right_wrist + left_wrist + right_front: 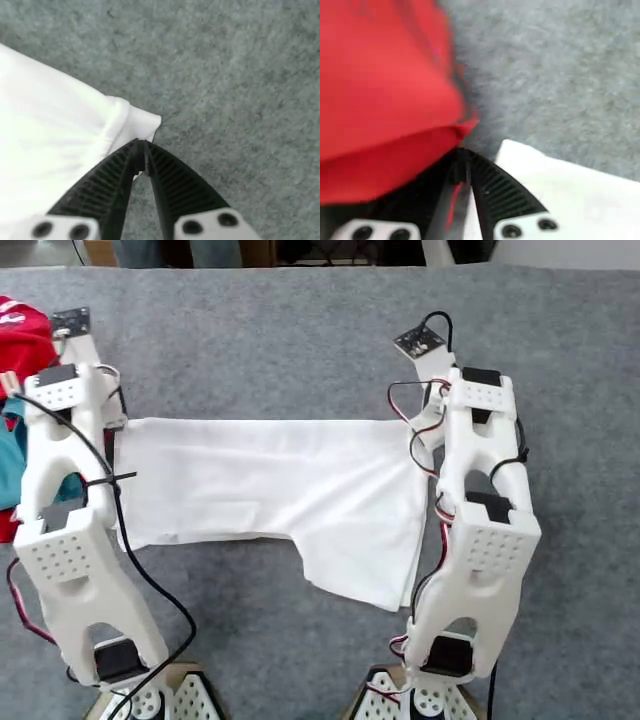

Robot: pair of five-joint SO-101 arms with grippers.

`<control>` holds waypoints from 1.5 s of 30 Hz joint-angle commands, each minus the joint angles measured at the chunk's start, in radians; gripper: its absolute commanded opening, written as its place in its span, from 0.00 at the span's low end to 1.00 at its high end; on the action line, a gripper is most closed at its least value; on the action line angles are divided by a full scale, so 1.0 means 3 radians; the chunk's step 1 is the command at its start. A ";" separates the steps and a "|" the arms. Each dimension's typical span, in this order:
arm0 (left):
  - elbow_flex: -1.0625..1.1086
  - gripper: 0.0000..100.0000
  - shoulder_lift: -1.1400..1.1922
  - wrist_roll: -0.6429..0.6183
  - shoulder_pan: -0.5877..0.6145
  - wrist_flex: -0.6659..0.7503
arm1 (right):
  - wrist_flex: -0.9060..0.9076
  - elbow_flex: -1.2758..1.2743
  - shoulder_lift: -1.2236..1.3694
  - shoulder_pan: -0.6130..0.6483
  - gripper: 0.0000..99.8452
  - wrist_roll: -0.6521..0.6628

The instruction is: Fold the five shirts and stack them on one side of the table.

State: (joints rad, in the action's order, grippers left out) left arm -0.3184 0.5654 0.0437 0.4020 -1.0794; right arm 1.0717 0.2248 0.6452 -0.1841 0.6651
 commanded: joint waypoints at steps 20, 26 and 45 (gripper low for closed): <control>0.2186 0.03 -0.1335 -0.0026 -0.0427 0.0655 | -0.0701 -0.0898 -0.1174 -0.0056 0.02 -0.0164; 0.2319 0.03 -0.1366 0.0005 -0.0258 0.0650 | -0.0905 -0.0959 -0.0923 0.0097 0.02 -0.0159; 0.1747 0.03 -0.1892 -0.0010 -0.0079 0.0598 | -0.0378 -0.0478 -0.0841 -0.0051 0.02 0.0072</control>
State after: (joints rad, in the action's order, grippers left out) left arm 0.2770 0.1036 0.0453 0.3667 -0.8999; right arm 0.9490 0.0591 0.5010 -0.1903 0.6836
